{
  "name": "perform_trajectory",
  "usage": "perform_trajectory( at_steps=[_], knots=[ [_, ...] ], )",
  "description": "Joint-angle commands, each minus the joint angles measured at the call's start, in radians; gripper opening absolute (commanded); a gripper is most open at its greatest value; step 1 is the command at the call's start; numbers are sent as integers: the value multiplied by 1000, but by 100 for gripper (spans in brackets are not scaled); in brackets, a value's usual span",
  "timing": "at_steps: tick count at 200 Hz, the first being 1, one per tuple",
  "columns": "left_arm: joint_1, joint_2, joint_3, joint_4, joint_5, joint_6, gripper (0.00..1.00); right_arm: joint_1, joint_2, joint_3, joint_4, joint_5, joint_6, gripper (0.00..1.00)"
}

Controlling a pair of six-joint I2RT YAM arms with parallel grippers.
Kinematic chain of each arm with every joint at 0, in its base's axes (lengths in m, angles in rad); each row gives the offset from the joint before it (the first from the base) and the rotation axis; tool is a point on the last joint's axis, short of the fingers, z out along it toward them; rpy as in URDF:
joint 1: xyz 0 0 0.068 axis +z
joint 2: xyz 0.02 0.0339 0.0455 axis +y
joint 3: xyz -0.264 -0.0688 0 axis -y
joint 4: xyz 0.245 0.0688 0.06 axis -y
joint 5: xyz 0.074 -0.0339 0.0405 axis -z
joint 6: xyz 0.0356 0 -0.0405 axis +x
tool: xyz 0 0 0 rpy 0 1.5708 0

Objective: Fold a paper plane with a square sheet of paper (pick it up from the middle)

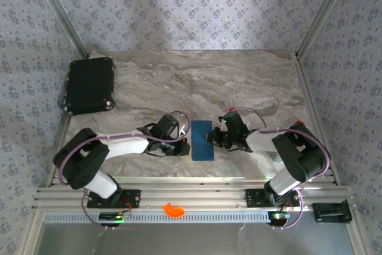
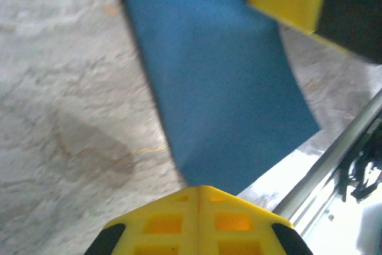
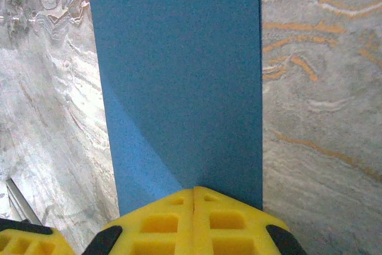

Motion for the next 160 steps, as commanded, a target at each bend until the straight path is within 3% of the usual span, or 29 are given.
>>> perform_trajectory(
  at_steps=[1, 68, 88, 160],
  knots=[
    [-5, 14, 49, 75, 41, -57, 4, -6, 45, -44, -157, 92, 4, 1],
    [-49, 133, 56, 138, 66, -83, 5, -6, 49, -43, -163, 95, 3, 1],
    [-51, 148, 31, 85, 43, -51, 5, -6, 44, -46, -165, 95, 4, 1],
    [-71, 40, -114, -32, -51, -8, 5, -6, 27, -64, -163, 96, 5, 1]
  ],
)
